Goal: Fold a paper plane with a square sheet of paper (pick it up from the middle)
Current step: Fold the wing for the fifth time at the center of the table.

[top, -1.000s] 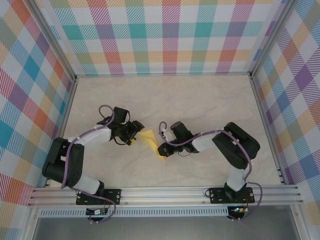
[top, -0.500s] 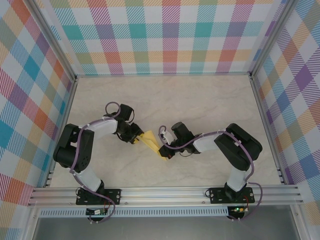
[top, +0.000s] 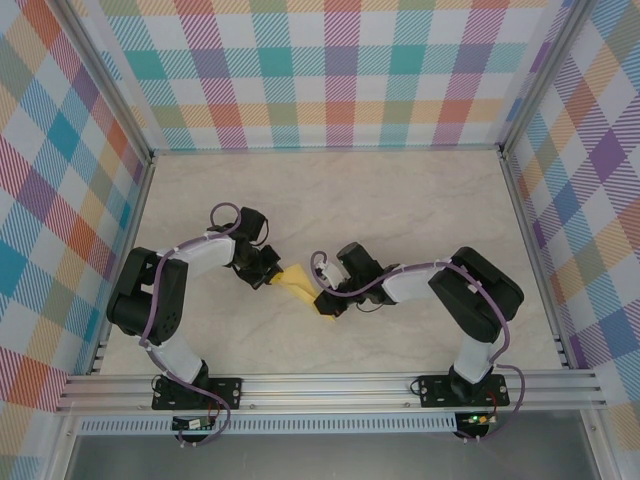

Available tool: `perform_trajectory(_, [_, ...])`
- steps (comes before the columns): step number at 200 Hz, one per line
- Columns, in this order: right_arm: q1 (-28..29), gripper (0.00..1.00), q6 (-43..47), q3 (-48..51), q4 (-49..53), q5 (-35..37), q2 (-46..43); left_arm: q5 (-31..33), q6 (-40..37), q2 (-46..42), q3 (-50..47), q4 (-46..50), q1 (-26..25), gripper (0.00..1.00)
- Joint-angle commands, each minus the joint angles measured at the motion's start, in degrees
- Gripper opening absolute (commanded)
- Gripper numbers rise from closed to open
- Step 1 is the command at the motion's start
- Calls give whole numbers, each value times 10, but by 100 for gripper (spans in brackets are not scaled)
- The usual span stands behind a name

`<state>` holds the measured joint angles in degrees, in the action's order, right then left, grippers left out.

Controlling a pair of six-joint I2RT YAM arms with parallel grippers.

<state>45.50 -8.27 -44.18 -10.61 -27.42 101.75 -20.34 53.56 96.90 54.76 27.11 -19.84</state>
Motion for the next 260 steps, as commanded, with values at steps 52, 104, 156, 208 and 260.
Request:
perform_trajectory(52, [4,8,7,-24,24,11,-4,8,2,-7,3,35,-2,0])
perform_trajectory(104, [4,0,-39,-13,-8,-19,21,36,10,-35,-7,40,-2,26])
perform_trajectory(156, [3,0,-98,-13,-22,-43,45,109,12,-135,-30,69,-2,56])
perform_trajectory(208, [-9,0,-174,-18,-26,-86,57,109,16,-241,-79,27,-2,52])
perform_trajectory(260, [-24,0,-261,2,-61,-111,88,79,40,-320,-183,-163,-37,45])
